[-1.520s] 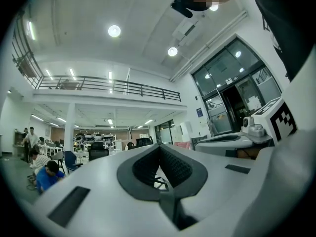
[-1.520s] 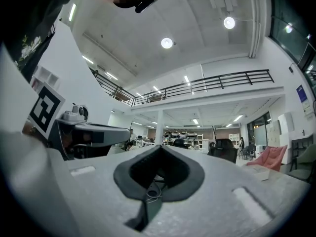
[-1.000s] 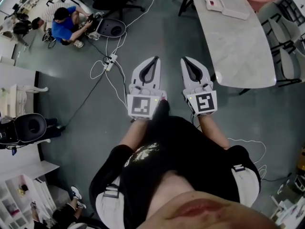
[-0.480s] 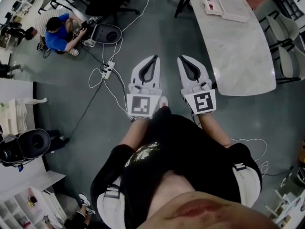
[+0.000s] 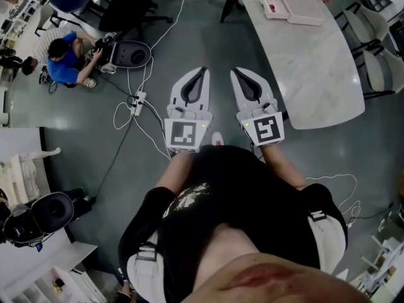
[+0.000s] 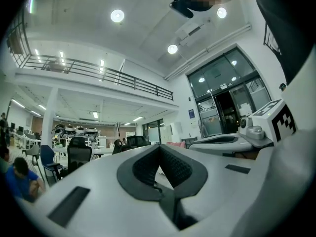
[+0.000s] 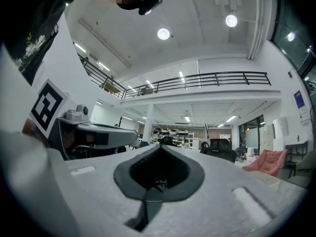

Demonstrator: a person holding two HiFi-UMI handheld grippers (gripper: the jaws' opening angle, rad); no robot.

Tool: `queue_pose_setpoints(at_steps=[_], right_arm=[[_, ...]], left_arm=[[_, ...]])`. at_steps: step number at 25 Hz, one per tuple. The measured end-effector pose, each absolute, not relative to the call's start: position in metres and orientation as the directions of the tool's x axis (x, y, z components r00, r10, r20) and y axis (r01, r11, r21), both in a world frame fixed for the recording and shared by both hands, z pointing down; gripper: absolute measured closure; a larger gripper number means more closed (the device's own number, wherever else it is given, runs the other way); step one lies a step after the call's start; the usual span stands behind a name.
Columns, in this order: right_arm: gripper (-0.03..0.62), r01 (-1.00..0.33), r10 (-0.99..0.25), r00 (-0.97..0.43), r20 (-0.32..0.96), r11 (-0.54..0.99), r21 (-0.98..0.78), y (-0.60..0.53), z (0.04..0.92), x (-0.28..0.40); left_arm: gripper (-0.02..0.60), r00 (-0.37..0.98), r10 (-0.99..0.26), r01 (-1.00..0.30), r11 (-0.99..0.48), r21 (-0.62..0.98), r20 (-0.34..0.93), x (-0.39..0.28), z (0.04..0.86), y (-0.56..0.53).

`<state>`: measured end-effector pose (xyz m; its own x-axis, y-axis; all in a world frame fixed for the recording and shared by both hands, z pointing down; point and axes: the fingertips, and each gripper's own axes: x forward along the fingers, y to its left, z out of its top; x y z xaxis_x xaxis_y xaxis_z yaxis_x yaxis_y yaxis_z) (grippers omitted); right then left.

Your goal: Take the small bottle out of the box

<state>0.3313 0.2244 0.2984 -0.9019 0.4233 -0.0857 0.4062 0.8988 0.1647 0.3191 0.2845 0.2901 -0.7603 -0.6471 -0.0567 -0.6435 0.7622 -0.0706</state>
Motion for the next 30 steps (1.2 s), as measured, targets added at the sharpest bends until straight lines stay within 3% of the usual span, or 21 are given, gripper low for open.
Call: queue_pose_setpoints(at_steps=[16, 30], right_arm=[[0.599, 0.333, 0.351, -0.933, -0.072, 0.924, 0.186, 0.232, 0.311, 0.279], [0.599, 0.379, 0.396, -0.916, -0.065, 0.906, 0.186, 0.250, 0.314, 0.218]], left_arm=[[0.568, -0.704, -0.705, -0.703, 0.709, -0.057, -0.085, 0.258, 0.306, 0.294], [0.568, -0.732, -0.677, -0.675, 0.736, -0.052, -0.071, 0.203, 0.309, 0.307]])
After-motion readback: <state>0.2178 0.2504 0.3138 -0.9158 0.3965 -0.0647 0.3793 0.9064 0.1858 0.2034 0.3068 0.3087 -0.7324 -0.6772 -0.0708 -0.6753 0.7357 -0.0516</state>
